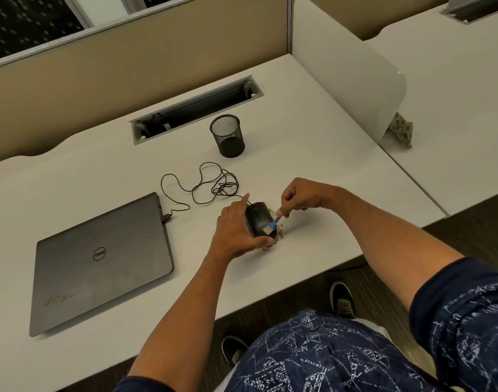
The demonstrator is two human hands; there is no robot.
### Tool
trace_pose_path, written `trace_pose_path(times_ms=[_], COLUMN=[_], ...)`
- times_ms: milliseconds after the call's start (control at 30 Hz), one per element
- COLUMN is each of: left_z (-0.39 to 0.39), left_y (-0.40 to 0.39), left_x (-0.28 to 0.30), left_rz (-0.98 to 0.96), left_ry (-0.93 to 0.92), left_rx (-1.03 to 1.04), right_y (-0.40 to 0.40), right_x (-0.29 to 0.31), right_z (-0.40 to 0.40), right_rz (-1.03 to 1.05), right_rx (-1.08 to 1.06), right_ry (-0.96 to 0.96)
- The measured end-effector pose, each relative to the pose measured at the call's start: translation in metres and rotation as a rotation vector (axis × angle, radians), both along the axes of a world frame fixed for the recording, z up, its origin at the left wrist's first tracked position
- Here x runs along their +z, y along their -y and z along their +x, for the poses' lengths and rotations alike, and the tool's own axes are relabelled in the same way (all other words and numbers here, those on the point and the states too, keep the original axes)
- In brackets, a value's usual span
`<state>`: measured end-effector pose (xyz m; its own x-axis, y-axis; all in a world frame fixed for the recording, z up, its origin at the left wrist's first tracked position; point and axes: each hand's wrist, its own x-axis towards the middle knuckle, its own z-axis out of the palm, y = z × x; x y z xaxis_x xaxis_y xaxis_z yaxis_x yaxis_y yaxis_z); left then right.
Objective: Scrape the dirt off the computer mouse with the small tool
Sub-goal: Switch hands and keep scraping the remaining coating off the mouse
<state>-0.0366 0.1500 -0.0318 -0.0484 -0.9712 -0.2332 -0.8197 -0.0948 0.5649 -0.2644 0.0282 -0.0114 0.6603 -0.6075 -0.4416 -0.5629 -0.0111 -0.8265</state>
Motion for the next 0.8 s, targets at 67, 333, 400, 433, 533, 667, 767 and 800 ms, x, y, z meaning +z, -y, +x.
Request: trace_pose_path(times_ms=[67, 333, 400, 433, 533, 667, 767, 800], left_z=[0.000, 0.001, 0.001, 0.001, 0.001, 0.002, 0.005, 0.006], left_y=[0.001, 0.004, 0.004, 0.005, 0.006, 0.009, 0.012, 0.013], left_x=[0.000, -0.001, -0.001, -0.001, 0.000, 0.003, 0.006, 0.007], left_rz=[0.002, 0.015, 0.011, 0.011, 0.004, 0.015, 0.033, 0.035], left_ry=[0.005, 0.025, 0.030, 0.027, 0.024, 0.020, 0.023, 0.024], left_rx=[-0.009, -0.028, -0.033, -0.034, -0.030, -0.049, -0.073, -0.076], right_y=[0.002, 0.005, 0.005, 0.006, 0.007, 0.005, 0.001, -0.001], right_x=[-0.002, -0.004, -0.003, -0.003, -0.002, -0.004, -0.005, -0.005], right_z=[-0.001, -0.010, -0.011, -0.012, -0.015, -0.014, -0.009, -0.007], right_rz=[-0.007, 0.028, 0.032, 0.036, 0.053, 0.054, 0.043, 0.039], right_rx=[0.012, -0.020, -0.023, -0.038, -0.095, -0.060, -0.003, 0.022], right_ry=[-0.032, 0.031, 0.039, 0.048, 0.094, 0.076, 0.041, 0.027])
